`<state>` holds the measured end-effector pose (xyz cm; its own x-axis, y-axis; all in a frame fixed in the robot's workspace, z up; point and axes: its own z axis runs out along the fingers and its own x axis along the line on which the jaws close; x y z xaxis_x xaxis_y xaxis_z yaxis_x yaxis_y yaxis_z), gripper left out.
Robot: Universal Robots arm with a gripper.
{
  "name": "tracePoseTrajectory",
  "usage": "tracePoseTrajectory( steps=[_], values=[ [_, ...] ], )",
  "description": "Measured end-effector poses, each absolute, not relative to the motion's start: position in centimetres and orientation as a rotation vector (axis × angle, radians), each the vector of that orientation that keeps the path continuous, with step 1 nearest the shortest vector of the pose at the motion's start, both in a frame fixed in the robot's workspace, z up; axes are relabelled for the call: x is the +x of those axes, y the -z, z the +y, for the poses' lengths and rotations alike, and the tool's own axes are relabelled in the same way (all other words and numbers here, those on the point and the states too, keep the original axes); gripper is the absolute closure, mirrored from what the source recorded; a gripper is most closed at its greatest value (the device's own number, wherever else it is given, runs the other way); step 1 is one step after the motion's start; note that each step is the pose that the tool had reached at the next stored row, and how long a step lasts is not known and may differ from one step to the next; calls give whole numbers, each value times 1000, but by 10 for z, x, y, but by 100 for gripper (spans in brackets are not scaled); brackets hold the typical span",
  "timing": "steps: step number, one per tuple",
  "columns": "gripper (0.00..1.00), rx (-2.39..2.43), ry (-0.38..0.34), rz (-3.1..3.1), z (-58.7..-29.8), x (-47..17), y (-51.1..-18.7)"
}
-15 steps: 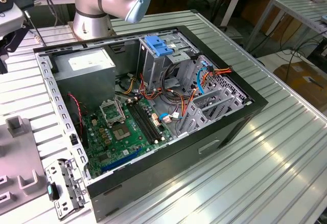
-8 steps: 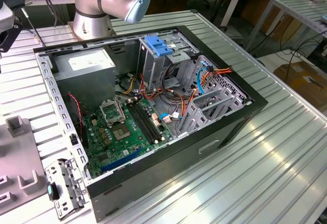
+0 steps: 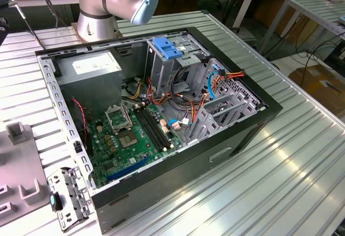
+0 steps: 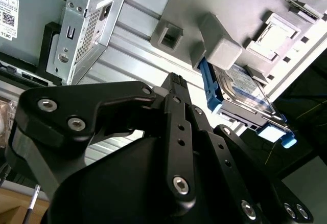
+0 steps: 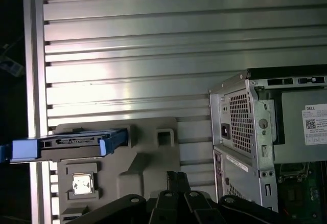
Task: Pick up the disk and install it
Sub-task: 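Reach for the disk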
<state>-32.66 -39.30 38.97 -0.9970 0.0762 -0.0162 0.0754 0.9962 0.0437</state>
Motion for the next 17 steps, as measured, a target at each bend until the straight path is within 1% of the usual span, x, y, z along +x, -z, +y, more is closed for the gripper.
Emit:
tracePoseTrajectory(
  steps=[17],
  values=[
    [89,119,-67,3121,-390,-361,-390]
  ],
)
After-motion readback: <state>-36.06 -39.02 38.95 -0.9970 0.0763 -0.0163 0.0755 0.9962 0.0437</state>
